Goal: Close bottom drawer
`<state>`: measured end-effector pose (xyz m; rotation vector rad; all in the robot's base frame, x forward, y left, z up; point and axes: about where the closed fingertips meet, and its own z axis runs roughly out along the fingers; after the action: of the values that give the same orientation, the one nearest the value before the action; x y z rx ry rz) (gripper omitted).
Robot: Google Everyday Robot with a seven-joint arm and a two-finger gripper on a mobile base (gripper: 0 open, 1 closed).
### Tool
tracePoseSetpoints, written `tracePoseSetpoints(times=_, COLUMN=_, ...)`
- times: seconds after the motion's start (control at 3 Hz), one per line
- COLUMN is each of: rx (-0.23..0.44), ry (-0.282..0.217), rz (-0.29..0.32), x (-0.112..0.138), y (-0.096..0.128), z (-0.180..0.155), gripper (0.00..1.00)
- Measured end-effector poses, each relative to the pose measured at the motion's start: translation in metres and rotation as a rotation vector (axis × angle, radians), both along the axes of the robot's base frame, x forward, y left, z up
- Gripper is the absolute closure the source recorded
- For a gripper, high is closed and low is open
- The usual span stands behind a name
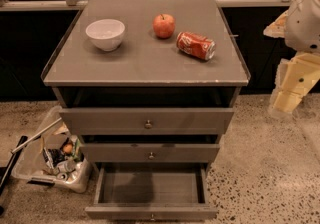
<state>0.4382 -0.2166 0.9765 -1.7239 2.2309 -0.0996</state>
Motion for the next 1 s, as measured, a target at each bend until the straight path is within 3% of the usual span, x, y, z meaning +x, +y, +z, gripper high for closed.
tracePoseSetpoints(times=0.33, rx=0.0, ry=0.0, rz=0.0, x=0.0, y=0.0, z=0.0, gripper=0.0)
tracePoseSetpoints(times=1.0, rx=0.107, ry=0.069, rz=0.039, x=-0.024, y=0.021, z=-0.043, gripper=0.0)
